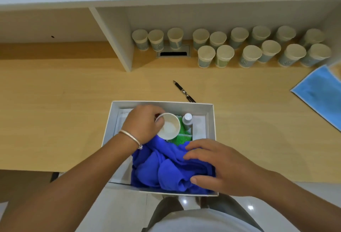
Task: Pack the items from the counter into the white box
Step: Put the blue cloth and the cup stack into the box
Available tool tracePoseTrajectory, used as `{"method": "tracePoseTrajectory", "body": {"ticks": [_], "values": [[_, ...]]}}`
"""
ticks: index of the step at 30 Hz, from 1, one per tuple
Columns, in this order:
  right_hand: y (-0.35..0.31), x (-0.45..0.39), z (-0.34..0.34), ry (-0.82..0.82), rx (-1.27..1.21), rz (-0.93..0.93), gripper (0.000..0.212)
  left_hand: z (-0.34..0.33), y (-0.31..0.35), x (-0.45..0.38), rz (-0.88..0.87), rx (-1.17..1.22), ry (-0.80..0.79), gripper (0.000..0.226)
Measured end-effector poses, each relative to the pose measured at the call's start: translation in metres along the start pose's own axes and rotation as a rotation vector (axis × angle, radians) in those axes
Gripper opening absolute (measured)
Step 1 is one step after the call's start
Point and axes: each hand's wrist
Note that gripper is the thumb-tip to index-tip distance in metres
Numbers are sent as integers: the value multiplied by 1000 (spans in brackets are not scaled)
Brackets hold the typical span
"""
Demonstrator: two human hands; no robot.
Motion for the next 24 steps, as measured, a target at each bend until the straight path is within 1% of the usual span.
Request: {"method": "tracePoseTrajectory", "body": {"ticks": [1, 3, 5, 8, 11, 14, 16, 18, 21, 24], "values": [[1, 0, 1, 16, -3, 3, 47, 4, -3, 0, 60, 47, 14, 19], [3, -2, 4, 53, -25, 17, 46, 9, -7, -3, 158, 82, -33, 13], [6, -3, 8, 81, -61, 28, 45, 7, -8, -11, 252, 119, -47, 17], [13, -3, 17, 122, -115, 42, 41, -1, -5, -20, 349, 210, -1, 21], [26, -5, 27, 146, -155, 38, 38, -14, 1, -20, 369, 201, 35, 21], [38, -10, 37, 173, -205, 35, 32, -17, 5, -13, 397, 216, 95, 27], [46, -15, 43, 203, -245, 27, 25, -12, 6, -8, 423, 243, 150, 28], [53, -22, 49, 255, -291, 0, 22, -2, 5, -1, 437, 274, 231, 23], [55, -41, 60, 363, -362, -50, 28, 18, 1, 6, 395, 260, 385, 15], [53, -72, 74, 429, -383, -96, 34, 38, -16, -2, 328, 288, 505, 23]]}}
Point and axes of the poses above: each hand's wrist, its own x-axis away from the middle knuckle, its own z-axis out of the back of the hand, y = z × x, and after that the axes turned 15 degrees about -z, right-handed
